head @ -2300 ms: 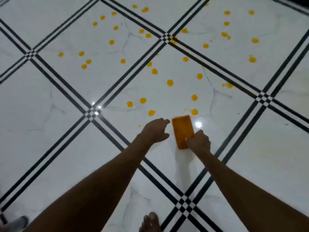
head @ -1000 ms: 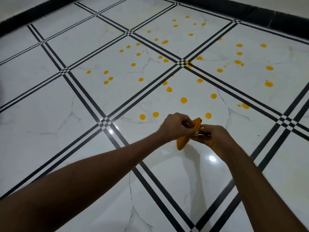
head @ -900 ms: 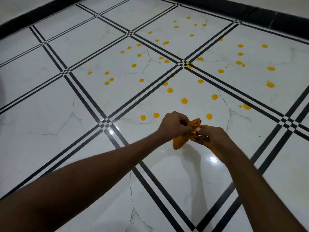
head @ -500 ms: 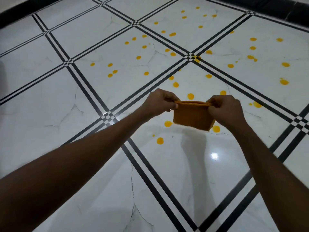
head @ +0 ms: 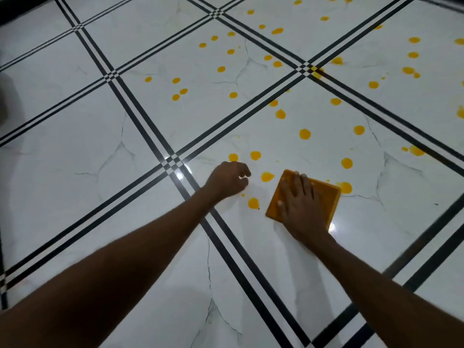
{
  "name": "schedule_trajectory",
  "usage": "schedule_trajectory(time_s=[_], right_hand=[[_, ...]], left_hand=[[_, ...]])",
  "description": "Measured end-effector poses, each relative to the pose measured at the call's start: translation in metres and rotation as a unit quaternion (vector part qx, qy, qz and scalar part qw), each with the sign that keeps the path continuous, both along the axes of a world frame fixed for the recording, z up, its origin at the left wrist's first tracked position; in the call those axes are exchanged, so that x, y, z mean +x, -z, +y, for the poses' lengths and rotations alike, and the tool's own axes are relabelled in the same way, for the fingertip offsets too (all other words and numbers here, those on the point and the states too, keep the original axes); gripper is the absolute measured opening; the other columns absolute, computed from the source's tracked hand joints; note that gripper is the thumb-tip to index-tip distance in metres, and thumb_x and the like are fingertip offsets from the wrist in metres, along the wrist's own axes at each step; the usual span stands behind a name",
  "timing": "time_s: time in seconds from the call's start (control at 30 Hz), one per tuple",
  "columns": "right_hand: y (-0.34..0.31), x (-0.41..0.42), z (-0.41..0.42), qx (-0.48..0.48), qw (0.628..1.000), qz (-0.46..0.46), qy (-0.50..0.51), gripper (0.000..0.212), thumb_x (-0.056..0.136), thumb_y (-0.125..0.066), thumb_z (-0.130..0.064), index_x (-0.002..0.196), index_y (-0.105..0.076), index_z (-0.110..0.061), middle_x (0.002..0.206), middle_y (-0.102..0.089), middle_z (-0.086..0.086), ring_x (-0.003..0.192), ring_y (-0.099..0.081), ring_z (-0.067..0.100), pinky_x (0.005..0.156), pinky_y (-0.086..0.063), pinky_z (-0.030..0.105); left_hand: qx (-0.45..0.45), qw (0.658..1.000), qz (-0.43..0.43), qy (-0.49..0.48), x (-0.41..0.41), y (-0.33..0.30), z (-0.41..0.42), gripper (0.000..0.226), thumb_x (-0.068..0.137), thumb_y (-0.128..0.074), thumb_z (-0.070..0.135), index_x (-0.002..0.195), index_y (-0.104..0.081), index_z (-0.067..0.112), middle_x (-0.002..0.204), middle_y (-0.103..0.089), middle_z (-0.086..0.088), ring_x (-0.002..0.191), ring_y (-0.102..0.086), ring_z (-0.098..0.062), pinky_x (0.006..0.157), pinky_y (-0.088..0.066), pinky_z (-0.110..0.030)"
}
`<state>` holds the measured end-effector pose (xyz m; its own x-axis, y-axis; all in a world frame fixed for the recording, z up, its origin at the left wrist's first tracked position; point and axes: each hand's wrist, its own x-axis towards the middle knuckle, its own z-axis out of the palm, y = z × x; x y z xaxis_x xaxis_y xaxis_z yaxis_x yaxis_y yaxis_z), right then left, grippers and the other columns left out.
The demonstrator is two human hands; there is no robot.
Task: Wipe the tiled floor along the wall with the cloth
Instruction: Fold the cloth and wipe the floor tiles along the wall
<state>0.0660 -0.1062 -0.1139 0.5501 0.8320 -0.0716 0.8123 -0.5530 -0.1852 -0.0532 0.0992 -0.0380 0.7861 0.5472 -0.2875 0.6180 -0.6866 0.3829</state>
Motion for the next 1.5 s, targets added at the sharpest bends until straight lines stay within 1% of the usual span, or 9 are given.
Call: schedule_trajectory(time_s=[0.07,0.23,0.43,0.63,0.83,0.93,1.03,1.2,1.5], right_hand=[[0.013,0.016,0.009,-0.031,0.999,0.001,-0.018,0.069,0.099,-0.031,-0.049,0.162,-0.024,-0.022,0.168,-0.021,0.018,0.155,-0.020,0.039,0.123,-0.021,0.056],[0.004,-0.057,-0.010,-0.018,0.985,0.017,0.169,0.081,0.095,-0.033,-0.051,0.164,-0.013,-0.016,0.170,-0.012,0.022,0.155,-0.013,0.044,0.124,-0.013,0.059],[0.015,-0.053,0.075,0.016,0.993,0.018,-0.117,0.082,0.094,-0.035,-0.059,0.164,-0.013,-0.022,0.172,-0.010,0.011,0.158,-0.010,0.036,0.125,-0.011,0.058],[0.005,-0.029,0.053,0.012,0.984,-0.010,0.177,0.083,0.094,-0.032,-0.052,0.164,-0.010,-0.012,0.168,-0.016,0.023,0.154,-0.016,0.045,0.123,-0.015,0.060],[0.014,-0.049,0.102,0.012,0.984,-0.001,-0.180,0.083,0.094,-0.035,-0.061,0.164,-0.012,-0.023,0.172,-0.007,0.011,0.158,-0.011,0.036,0.125,-0.011,0.055],[0.016,0.028,0.129,0.018,1.000,-0.004,0.014,0.082,0.093,-0.031,-0.059,0.164,-0.017,-0.020,0.169,-0.019,0.016,0.155,-0.020,0.039,0.122,-0.020,0.058],[0.014,-0.027,0.113,0.032,0.981,-0.003,0.190,0.083,0.093,-0.031,-0.054,0.164,-0.013,-0.015,0.169,-0.016,0.021,0.154,-0.016,0.044,0.124,-0.012,0.062],[0.016,-0.067,0.158,0.017,0.986,0.007,-0.167,0.085,0.095,-0.034,-0.063,0.165,-0.006,-0.024,0.172,-0.003,0.012,0.159,-0.005,0.036,0.127,-0.004,0.057],[-0.020,0.040,0.220,-0.185,0.969,0.050,-0.154,0.102,0.078,-0.006,-0.084,0.159,0.024,-0.030,0.168,0.025,0.010,0.157,0.015,0.035,0.127,0.002,0.056]], left_hand=[[0.011,0.998,0.040,-0.042,-0.011,0.005,0.023,0.046,0.091,-0.065,0.030,0.135,-0.058,0.015,0.130,-0.063,-0.009,0.121,-0.057,-0.030,0.101,-0.044,-0.037],[0.086,0.983,0.160,-0.021,-0.055,0.029,0.049,0.081,0.095,-0.058,0.043,0.158,-0.018,0.013,0.163,-0.019,-0.016,0.150,-0.020,-0.033,0.116,-0.028,-0.050],[0.086,0.988,0.127,-0.009,-0.080,0.046,0.060,0.094,0.092,-0.060,0.051,0.160,-0.009,0.011,0.167,-0.005,-0.012,0.154,-0.010,-0.028,0.121,-0.018,-0.048],[0.075,0.989,0.119,-0.049,-0.089,0.054,0.075,0.114,0.080,-0.062,0.070,0.161,-0.002,0.016,0.167,0.001,-0.013,0.154,0.000,-0.030,0.122,-0.010,-0.051],[0.066,0.993,0.096,-0.034,-0.095,0.055,0.082,0.114,0.078,-0.061,0.074,0.161,-0.002,0.021,0.168,0.003,-0.008,0.155,0.000,-0.027,0.122,-0.006,-0.048],[0.083,0.993,0.083,-0.008,-0.104,0.057,0.092,0.117,0.075,-0.065,0.074,0.161,-0.004,0.021,0.168,-0.001,-0.006,0.155,-0.003,-0.025,0.123,-0.009,-0.045],[0.071,0.995,0.072,-0.016,-0.102,0.061,0.098,0.129,0.070,-0.071,0.073,0.161,0.001,0.017,0.168,0.005,-0.008,0.155,0.007,-0.024,0.125,-0.005,-0.046],[0.057,0.994,0.089,-0.031,-0.090,0.059,0.101,0.138,0.064,-0.079,0.069,0.160,0.002,0.011,0.167,0.006,-0.011,0.155,0.003,-0.026,0.125,-0.005,-0.048],[0.041,0.986,0.149,-0.059,-0.075,0.039,0.096,0.142,0.063,-0.085,0.060,0.159,0.006,0.009,0.167,0.008,-0.014,0.155,0.004,-0.030,0.125,-0.005,-0.047]])
